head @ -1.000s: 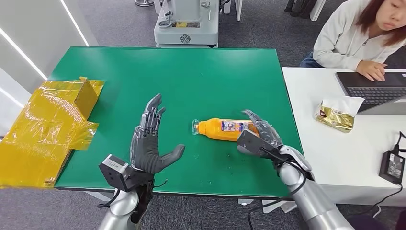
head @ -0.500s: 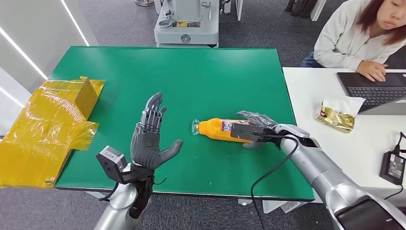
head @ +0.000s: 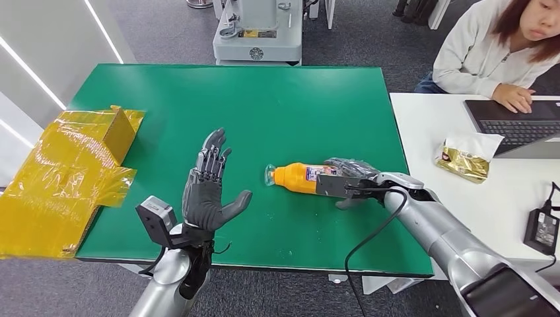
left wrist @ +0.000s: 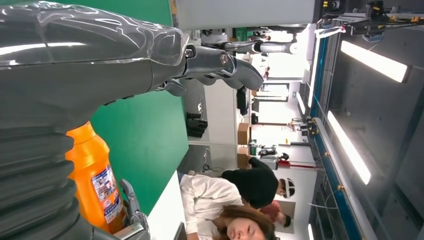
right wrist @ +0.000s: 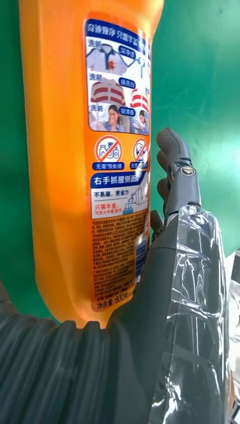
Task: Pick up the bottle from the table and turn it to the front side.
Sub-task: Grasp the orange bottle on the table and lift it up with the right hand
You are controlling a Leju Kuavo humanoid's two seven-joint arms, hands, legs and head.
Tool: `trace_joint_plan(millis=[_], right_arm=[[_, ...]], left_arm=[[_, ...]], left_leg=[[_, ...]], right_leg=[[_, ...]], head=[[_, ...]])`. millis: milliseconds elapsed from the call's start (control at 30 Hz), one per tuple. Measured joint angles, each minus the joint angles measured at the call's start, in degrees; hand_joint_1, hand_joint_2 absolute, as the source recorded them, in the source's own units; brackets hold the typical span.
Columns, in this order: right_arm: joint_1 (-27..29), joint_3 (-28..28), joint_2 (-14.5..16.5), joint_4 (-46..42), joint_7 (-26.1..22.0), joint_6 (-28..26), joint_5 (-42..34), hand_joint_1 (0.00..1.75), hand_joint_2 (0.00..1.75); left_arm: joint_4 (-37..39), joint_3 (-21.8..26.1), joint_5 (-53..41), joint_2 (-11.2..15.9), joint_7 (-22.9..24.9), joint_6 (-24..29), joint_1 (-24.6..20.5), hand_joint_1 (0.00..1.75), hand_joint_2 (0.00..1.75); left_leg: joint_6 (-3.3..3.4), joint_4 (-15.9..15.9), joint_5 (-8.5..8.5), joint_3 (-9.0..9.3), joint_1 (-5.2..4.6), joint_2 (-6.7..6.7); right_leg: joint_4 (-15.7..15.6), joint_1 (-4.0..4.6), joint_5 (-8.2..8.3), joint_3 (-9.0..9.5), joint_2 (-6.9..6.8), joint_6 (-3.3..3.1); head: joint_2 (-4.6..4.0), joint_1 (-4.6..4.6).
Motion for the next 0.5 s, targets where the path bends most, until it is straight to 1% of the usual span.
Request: trace_joint_plan(millis=[33,67,133,167,200,333,367,433,500], right_arm=[[-0.07,0.17,-0.04,0.11,0.0,0.15,-0.15,0.26,1.75],[-0.15,0.4,-0.09,0.25,0.0,0.3,-0.36,0.65,1.75],[-0.32,0.98,-0.17,0.6,-0.01,0.43,-0.68,1.51,1.75],[-0.4,1.31,-0.2,0.78,-0.03,0.33,-0.67,1.67,1.75],[-0.46,1.67,-0.2,0.94,-0.05,0.11,-0.56,1.7,1.75],[-0.57,3.34,-0.2,1.3,-0.25,-1.37,0.22,1.54,1.75],[-0.58,3.72,-0.2,1.31,-0.27,-1.67,0.35,1.53,1.75],[-0.59,4.45,-0.2,1.33,-0.27,-2.37,0.52,1.56,1.75],[-0.59,5.21,-0.2,1.38,-0.26,-3.35,0.89,1.67,1.75]], left_arm=[[0.04,0.01,0.12,0.01,0.0,-0.03,0.01,0.0,1.75],[0.08,0.01,0.23,0.02,0.0,-0.05,0.02,0.0,1.75],[0.19,0.02,0.36,0.05,0.0,-0.08,0.05,0.0,1.75],[0.26,0.02,0.4,0.05,0.0,-0.08,0.06,0.0,1.75],[0.31,0.02,0.47,0.05,0.0,-0.09,0.06,0.0,1.75],[0.34,0.04,0.71,0.04,0.0,-0.15,0.01,0.0,1.75],[0.34,0.04,0.74,0.04,0.0,-0.17,0.01,0.0,1.75],[0.34,0.06,0.78,0.04,0.0,-0.22,0.01,0.0,1.75],[0.34,0.1,0.78,0.03,0.0,-0.26,0.01,0.0,1.75]], left_leg=[[0.0,0.0,0.0,0.0,0.0,0.0],[0.0,0.0,0.0,0.0,0.0,0.0],[0.0,0.0,0.0,0.0,0.0,0.0],[0.0,0.0,0.0,0.0,0.0,0.0],[0.0,0.0,0.0,0.0,0.0,0.0],[0.0,0.0,0.0,0.01,0.0,0.01],[0.0,0.0,0.0,0.02,0.0,0.01],[0.0,0.0,0.0,0.02,0.0,0.01],[0.0,0.0,0.0,0.03,0.0,0.01]], right_leg=[[0.0,0.0,0.0,0.0,0.0,0.0],[0.0,0.0,0.0,0.0,0.0,0.0],[0.0,0.0,0.0,0.0,0.0,0.0],[0.0,0.0,0.0,0.0,0.0,0.0],[0.0,0.0,0.0,0.0,0.0,0.0],[0.0,0.0,0.0,0.01,0.0,0.0],[0.0,0.0,0.0,0.01,0.0,0.0],[0.01,0.0,0.0,0.01,0.01,0.0],[0.01,0.0,0.0,0.02,0.01,0.0]], head=[[0.0,0.0],[0.0,-0.01],[0.0,-0.01],[0.0,-0.01],[0.0,-0.01],[0.0,-0.01],[0.0,-0.01],[0.0,-0.01],[0.0,-0.01]])
